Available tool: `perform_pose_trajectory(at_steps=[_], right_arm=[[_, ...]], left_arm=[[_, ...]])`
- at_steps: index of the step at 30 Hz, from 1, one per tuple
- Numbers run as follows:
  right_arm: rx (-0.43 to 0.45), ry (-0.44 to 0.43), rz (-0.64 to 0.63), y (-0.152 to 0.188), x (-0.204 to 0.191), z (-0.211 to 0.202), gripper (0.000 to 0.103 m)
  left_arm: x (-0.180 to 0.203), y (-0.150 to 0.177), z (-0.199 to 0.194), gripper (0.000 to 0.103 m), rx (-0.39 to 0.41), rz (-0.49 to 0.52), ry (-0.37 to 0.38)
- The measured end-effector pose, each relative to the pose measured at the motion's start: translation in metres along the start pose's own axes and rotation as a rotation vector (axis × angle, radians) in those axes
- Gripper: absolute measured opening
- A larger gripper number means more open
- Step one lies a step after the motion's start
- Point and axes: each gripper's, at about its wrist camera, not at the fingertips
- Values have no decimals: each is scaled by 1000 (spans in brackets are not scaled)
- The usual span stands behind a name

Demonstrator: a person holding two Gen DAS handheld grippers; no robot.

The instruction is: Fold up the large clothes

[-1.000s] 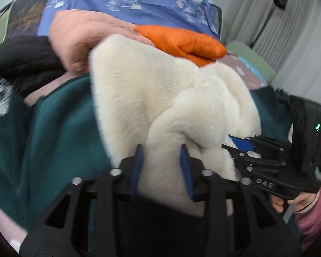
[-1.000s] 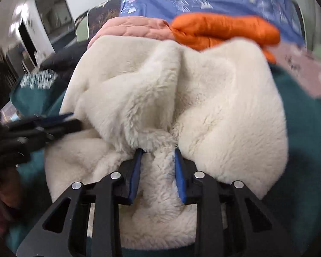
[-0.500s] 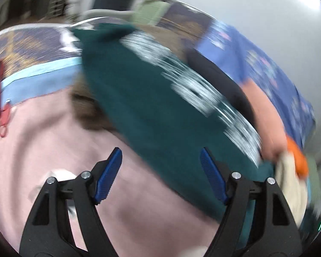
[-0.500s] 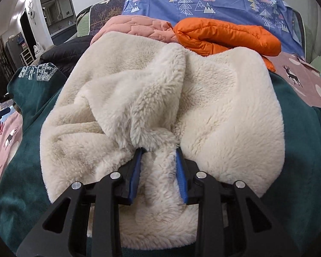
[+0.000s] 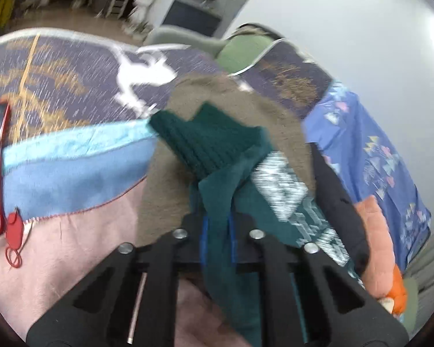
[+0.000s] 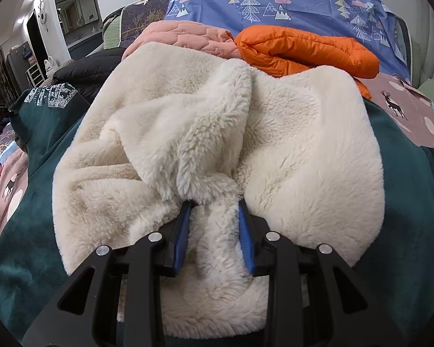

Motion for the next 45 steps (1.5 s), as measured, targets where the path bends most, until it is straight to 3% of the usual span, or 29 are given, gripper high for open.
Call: perform_pose_trajectory(at_steps=[4, 9, 13, 17, 19, 20, 21, 25, 31, 32, 33, 36, 39, 40, 42, 43, 45], right_arm=[[0, -2, 1, 0, 0, 0, 33], [3, -13, 11, 0, 2, -1, 33], [5, -32, 25, 1, 5, -3, 33], [-36, -110, 88, -5, 20, -17, 33], [-44, -174, 148, -5, 35, -38, 34], [-41, -188, 166, -4, 42, -47, 39], [-35, -201, 184, -1, 50, -58, 41], [-2, -226, 223, 15, 82, -87, 59], [9, -313, 321, 13, 106, -91, 78], [17, -308, 350, 7, 110, -90, 88], [29, -299, 387, 1, 116, -89, 91], [57, -245, 494, -15, 135, -85, 92], [108, -118, 568, -32, 144, -77, 92], [84, -97, 557, -38, 139, -67, 91], [45, -142, 521, -44, 130, -56, 23], [62, -146, 509, -47, 124, -61, 14], [215, -130, 414, -54, 110, -99, 11]], left_arm=[[69, 6, -44, 10, 46, 156, 150], [205, 38, -123, 10, 55, 434, 457], [317, 96, -165, 11, -30, 631, 708], [409, 173, -176, 13, -159, 793, 861], [441, 215, -170, 24, -239, 874, 878], [451, 230, -167, 42, -264, 903, 874], [457, 245, -163, 49, -275, 924, 862], [445, 263, -142, 49, -306, 906, 836], [372, 264, -98, 50, -361, 822, 663], [360, 265, -94, 51, -381, 803, 652], [350, 266, -92, 52, -399, 787, 641], [325, 276, -75, 54, -436, 772, 579], [314, 294, -62, 55, -477, 761, 559], [312, 298, -61, 56, -476, 765, 555], [314, 307, -61, 58, -452, 789, 542], [315, 306, -63, 58, -447, 788, 544], [317, 300, -69, 58, -455, 771, 583]])
Point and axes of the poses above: each gripper's, at about its wrist camera, not at the fingertips, and z roughly the way its jaws point, x to its right, y to its underside, and after that the axes turned 2 degrees about z, right-handed
